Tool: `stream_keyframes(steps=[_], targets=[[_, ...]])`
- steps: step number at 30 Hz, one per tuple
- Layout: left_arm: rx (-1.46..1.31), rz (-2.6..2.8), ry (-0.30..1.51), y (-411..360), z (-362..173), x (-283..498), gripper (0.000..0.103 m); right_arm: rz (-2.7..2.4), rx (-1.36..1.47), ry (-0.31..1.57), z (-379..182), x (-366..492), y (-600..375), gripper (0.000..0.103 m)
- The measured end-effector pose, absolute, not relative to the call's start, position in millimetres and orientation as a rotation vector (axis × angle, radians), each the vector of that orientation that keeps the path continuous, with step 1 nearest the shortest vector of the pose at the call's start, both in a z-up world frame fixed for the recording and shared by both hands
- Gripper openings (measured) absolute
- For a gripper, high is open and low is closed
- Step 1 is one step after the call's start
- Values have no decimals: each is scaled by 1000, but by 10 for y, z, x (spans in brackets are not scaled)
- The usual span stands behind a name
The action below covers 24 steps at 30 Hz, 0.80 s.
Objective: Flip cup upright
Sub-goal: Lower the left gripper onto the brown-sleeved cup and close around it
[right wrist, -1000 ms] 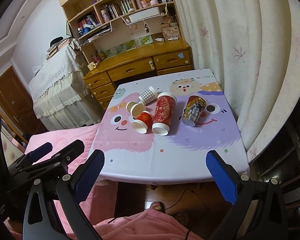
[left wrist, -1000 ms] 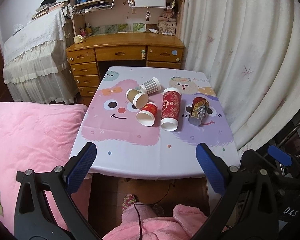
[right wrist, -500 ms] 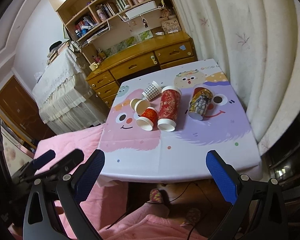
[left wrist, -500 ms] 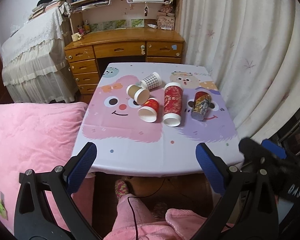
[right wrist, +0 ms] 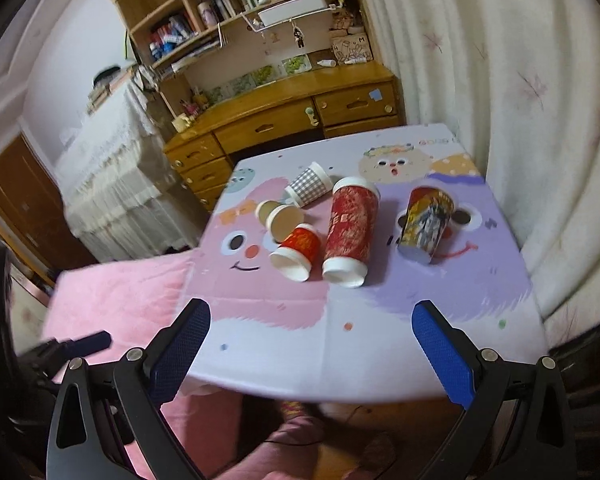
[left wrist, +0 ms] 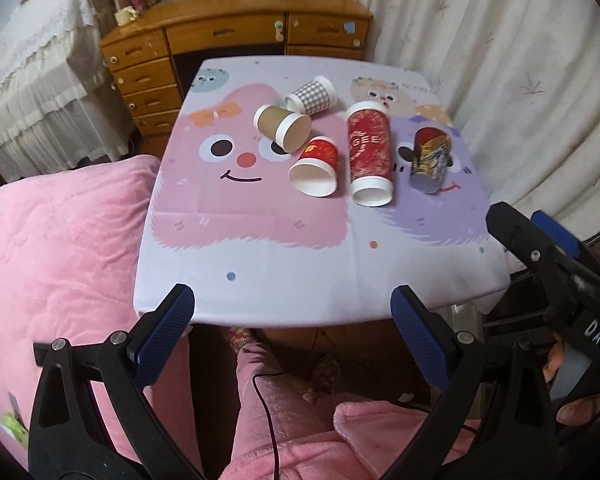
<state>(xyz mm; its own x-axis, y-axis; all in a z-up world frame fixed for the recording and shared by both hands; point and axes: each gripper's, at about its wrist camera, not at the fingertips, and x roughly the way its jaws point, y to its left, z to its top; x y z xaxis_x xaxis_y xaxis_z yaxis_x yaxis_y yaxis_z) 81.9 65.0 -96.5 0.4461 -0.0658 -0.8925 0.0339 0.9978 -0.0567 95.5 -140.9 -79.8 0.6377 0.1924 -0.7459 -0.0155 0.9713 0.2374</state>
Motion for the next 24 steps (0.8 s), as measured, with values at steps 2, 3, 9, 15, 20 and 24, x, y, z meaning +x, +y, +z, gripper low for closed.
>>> stream_keyframes(steps=[2, 3, 9, 15, 20, 24], targets=[[4, -87, 1131, 756, -1077, 1048, 98, 94, 139, 881, -884, 1184, -1206, 103], [23, -101, 1143, 803, -1117, 1138, 98, 87, 113, 889, -925, 1274, -1116, 103], [210, -260, 1205, 1050, -1365, 1850, 98, 29, 93, 967, -1219, 1830, -715, 103], [534, -407, 1164, 1216, -1595, 2598, 92, -114, 93, 1037, -1461, 2342, -491, 103], [719, -556, 1113, 1244, -1743, 3100, 92, -234, 125, 1092, -1637, 2602, -387, 103], [844, -692, 1086, 1182, -1860, 3417, 92, -296, 139, 1132, -1735, 2672, -317, 103]])
